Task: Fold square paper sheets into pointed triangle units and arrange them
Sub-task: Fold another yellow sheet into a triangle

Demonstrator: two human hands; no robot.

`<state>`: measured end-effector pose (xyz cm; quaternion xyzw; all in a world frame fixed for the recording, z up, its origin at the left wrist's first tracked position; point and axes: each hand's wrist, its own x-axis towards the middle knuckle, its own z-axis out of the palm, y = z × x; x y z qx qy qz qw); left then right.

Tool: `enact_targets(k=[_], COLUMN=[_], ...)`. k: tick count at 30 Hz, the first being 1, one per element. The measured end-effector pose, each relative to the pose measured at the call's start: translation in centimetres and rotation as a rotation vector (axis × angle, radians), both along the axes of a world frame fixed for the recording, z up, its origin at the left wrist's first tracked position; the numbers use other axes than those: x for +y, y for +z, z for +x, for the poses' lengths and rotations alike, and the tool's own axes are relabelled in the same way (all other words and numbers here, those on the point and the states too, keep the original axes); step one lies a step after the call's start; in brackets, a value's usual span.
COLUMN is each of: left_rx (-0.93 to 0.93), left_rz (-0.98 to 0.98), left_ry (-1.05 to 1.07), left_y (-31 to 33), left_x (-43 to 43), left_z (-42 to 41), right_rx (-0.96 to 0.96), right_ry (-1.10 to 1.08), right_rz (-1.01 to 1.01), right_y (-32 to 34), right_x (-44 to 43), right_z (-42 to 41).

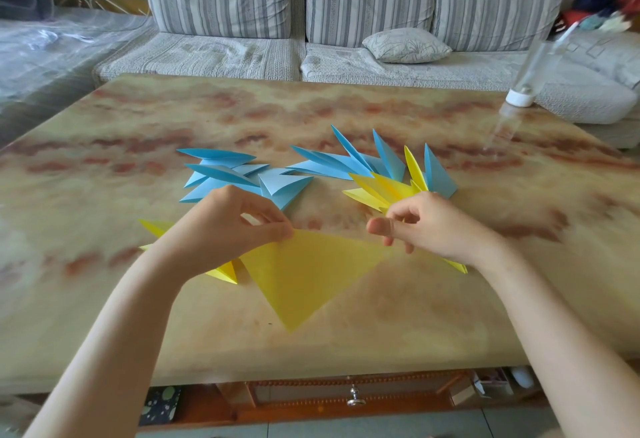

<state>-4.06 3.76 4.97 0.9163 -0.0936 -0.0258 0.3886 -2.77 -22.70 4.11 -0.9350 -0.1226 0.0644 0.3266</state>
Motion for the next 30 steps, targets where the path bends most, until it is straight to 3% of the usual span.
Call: enact_targets(k=[2,5,9,15,30], left_rx=[-0.023,-0.055,-0.085,-0.063,0.026], left_rz=[-0.006,-0.014,-0.029,-0.011,-0.077], left_ry=[-0.023,-0.059,-0.082,-0.102,-0.011], left_y=[-0.3,-0.7,-1.1,-1.2,0.2], left_x=[-0.6,-1.6,-2.4,-2.2,-0.2], left_z=[-0.1,-0.2,-0.4,-0.3,0.1], right_rx=[-0.101,-0.073,-0.033,0.064,0.070], right_ry=[0.009,0.139,0.168,0.195,0.204], right_rz=[0.094,0.321,0.390,0.388,0.323], right_y=[-0.1,-0.2,-0.7,-0.8,-0.1], right_x=[0.8,3.3,4.8,4.6,2.6], right_z=[0.0,-0.6,-0.8,-0.7,-0.5])
